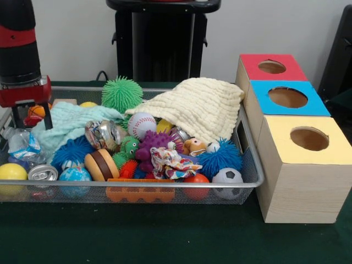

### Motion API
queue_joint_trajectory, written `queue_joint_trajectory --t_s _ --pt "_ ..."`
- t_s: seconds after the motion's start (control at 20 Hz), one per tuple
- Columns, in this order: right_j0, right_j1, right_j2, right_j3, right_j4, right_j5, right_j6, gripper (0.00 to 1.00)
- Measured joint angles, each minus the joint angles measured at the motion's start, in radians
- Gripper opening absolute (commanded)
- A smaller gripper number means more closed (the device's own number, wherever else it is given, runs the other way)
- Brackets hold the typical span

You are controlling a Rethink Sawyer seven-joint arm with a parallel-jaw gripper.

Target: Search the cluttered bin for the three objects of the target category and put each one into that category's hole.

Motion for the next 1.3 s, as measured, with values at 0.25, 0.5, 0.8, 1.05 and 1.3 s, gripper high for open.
queue_joint_trajectory --t_s 0.25,0.5,0.8,1.05,1.3 --pt "0.007 -0.003 -0.017 0.0 0.013 0.0 0.0 1.0" --pt "0.006 -0.024 -0.021 0.003 0.047 0.0 0.0 1.0" --pt "-0.007 -0.092 -0.021 0.026 0.108 0.008 0.0 1.0" --pt "-0.013 -0.167 -0.022 0.041 0.145 0.014 0.0 1.0" --pt "-0.003 -0.185 -0.022 0.04 0.162 0.014 0.0 1.0"
